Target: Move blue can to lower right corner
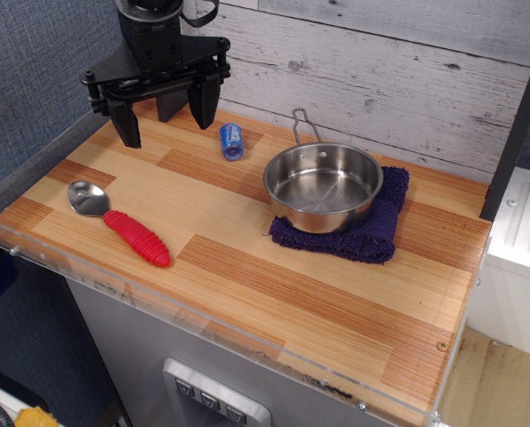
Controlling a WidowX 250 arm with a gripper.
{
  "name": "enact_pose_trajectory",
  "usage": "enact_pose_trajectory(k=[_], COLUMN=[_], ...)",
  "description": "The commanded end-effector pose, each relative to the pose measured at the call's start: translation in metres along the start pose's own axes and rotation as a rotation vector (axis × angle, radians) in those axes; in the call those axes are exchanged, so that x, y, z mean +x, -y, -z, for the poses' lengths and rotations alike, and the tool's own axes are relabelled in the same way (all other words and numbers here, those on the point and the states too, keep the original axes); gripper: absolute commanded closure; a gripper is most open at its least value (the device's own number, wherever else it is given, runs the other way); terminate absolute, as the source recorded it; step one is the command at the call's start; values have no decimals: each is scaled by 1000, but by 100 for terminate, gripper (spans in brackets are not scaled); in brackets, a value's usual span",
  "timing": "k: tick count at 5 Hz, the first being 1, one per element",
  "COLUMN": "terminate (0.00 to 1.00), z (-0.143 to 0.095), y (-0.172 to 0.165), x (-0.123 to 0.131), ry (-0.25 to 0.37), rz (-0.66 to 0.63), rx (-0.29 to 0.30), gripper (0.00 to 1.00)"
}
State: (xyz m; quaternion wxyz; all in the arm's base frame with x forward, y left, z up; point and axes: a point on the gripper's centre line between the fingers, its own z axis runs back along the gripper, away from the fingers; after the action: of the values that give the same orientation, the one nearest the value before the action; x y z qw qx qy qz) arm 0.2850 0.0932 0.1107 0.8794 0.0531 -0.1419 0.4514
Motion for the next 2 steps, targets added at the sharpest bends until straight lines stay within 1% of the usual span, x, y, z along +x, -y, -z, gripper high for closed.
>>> enact_pose_trajectory(k=[1,2], terminate=[0,0], z=[0,7], y=[0,18], x=[0,26], ry=[0,43], rz=[0,63], rx=[0,-17], gripper=[0,0])
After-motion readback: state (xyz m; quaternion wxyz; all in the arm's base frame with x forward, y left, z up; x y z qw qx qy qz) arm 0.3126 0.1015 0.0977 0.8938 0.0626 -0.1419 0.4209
